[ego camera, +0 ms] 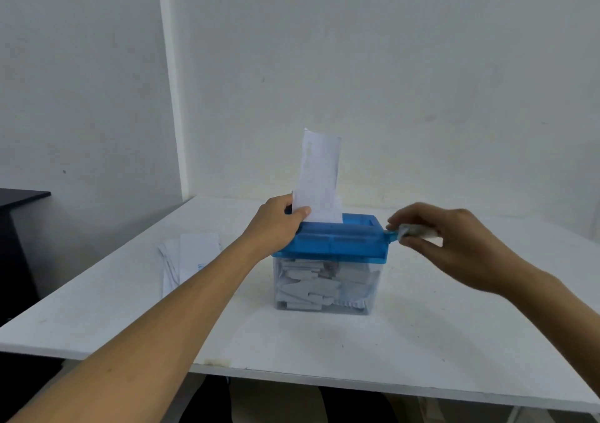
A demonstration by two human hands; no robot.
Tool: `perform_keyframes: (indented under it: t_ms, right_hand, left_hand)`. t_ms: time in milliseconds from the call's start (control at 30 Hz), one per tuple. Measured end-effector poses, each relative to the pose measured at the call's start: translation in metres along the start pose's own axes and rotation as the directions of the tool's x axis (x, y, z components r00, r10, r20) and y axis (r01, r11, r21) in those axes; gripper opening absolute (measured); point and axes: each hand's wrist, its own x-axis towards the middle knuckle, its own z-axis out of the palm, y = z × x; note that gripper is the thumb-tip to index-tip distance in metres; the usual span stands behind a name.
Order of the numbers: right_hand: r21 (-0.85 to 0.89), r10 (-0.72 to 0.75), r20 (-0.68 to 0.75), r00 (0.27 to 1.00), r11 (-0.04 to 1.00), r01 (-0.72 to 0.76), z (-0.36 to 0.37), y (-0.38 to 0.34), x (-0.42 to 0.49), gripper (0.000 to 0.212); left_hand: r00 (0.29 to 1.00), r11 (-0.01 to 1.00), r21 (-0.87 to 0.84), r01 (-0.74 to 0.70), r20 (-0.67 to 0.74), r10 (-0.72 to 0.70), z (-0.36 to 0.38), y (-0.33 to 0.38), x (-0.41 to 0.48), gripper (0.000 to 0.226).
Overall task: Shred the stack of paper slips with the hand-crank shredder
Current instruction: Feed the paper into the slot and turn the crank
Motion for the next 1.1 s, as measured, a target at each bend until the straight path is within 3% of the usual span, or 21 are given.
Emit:
perform_keyframes:
  t_ms: [167,300,500,600,667,767,867,933,1100]
  right_hand:
    - [0.191,0.089,0.023,0.996,0.977,-0.092,-0.005,0.006,0.017,0.013]
    - [0.435,0.163,0.042,0.986,0.885,-0.165,-0.007,0.019,0.043,0.009]
    - [0.574,0.302,0.013,0.953,0.778,-0.255,0.016,0.027,0.062,0.015]
    - [0.529,0.399,0.098,0.912,0.755,-0.387,0.031,0.034,0.065,0.020]
    - [0.468,0.458,0.184,0.870,0.738,-0.487,0.050,0.043,0.061,0.027]
    - [0.512,0.519,0.229,0.824,0.655,-0.555,0.073,0.050,0.055,0.039]
    - [0.527,0.558,0.206,0.804,0.629,-0.572,0.075,0.047,0.055,0.030]
    - [0.516,0.581,0.234,0.779,0.605,-0.606,0.074,0.044,0.052,0.023]
    - [0.549,0.588,0.348,0.730,0.503,-0.667,0.094,0.034,0.012,0.028]
  left_hand:
    - [1.000,1.000,-0.026,-0.009,0.011,0.009,-0.004,-0.001,0.003,0.032]
    - [0.999,0.999,-0.024,-0.027,0.023,0.027,-0.003,0.001,0.001,0.027]
    - [1.000,0.997,-0.080,-0.020,0.000,0.020,-0.004,-0.003,0.002,0.016]
    - [0.999,0.995,-0.098,-0.023,0.030,0.026,-0.003,-0.001,-0.001,0.011]
    - [0.999,0.994,-0.109,-0.024,0.019,0.026,-0.001,-0.003,-0.004,0.017]
    - [0.999,0.991,-0.131,-0.030,0.035,0.035,0.002,-0.005,-0.007,0.025]
    - [0.992,0.990,-0.126,-0.058,0.108,0.072,-0.001,-0.005,-0.011,0.069]
    - [0.986,0.995,-0.079,-0.068,0.149,0.079,-0.002,-0.005,-0.014,0.085]
    - [0.989,0.994,-0.077,-0.074,0.119,0.083,0.001,-0.005,-0.016,0.086]
